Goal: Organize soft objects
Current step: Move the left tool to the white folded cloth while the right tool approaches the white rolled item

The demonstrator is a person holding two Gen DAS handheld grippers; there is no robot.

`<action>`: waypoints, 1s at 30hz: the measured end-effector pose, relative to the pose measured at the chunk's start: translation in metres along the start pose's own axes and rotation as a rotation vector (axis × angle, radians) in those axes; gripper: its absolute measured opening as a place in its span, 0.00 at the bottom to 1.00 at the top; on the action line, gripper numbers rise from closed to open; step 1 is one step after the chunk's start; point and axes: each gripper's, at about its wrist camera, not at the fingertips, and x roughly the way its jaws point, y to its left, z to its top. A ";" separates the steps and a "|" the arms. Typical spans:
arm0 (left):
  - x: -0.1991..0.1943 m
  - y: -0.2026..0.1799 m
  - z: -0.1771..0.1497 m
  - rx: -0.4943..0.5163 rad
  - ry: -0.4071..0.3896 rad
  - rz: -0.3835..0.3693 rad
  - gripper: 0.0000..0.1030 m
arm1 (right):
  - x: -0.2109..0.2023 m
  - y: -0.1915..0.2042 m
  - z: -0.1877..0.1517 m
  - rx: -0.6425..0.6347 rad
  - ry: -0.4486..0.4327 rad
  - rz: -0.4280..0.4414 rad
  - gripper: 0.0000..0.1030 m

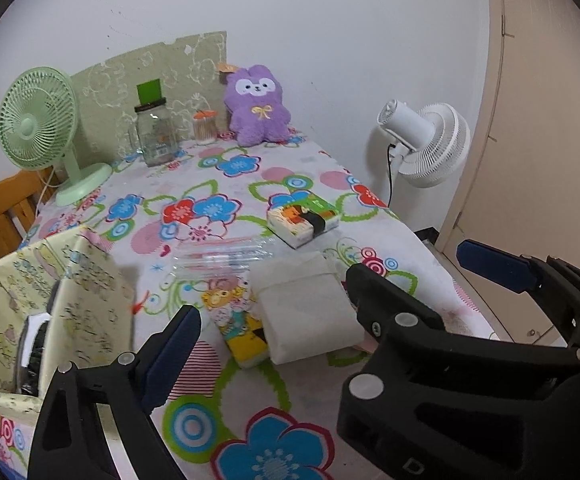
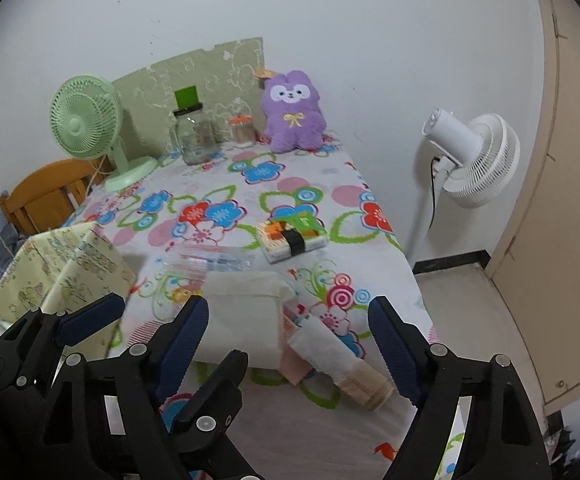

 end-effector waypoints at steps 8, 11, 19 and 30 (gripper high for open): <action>0.015 -0.009 -0.007 0.008 0.014 0.000 0.93 | 0.013 -0.015 -0.010 0.008 0.031 -0.005 0.78; 0.019 -0.013 -0.010 0.013 0.017 0.000 0.93 | 0.016 -0.019 -0.013 0.012 0.038 -0.004 0.78; 0.035 -0.023 -0.016 0.028 0.033 0.020 0.92 | 0.028 -0.033 -0.023 0.032 0.062 -0.008 0.76; 0.054 -0.019 -0.017 0.002 0.073 0.075 0.73 | 0.045 -0.041 -0.027 0.045 0.096 0.016 0.76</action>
